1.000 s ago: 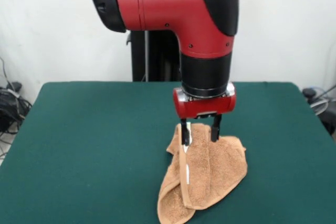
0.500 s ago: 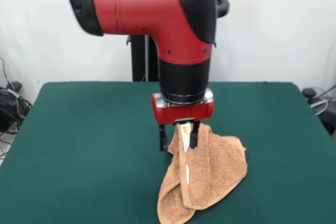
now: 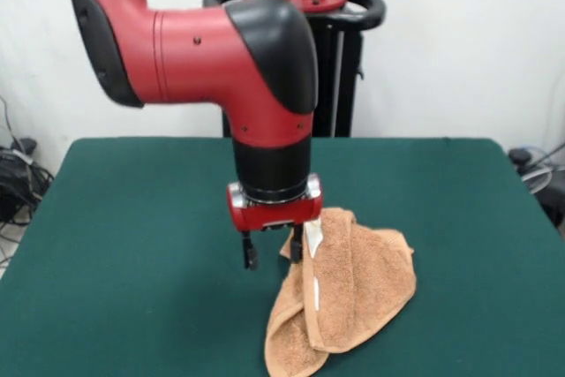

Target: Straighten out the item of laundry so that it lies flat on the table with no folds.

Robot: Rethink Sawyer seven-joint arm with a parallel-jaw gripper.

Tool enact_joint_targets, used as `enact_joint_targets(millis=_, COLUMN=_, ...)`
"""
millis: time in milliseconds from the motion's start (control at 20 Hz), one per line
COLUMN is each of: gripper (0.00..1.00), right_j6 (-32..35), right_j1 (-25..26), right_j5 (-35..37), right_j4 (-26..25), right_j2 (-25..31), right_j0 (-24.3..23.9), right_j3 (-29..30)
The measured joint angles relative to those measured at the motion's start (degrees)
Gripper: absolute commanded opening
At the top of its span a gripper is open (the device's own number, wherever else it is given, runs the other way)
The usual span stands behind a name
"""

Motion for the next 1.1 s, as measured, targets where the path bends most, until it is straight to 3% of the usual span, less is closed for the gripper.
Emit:
enact_joint_targets(millis=550, gripper=1.0, right_j6=0.0, right_j1=2.9, right_j5=-4.5, right_j4=-2.5, right_j2=0.0, right_j0=-0.4, right_j3=0.8)
enact_joint_targets(millis=1100, gripper=1.0, right_j6=0.0, right_j1=-3.2, right_j5=-4.0, right_j4=-1.7, right_j2=0.1, right_j0=-0.2, right_j3=6.8)
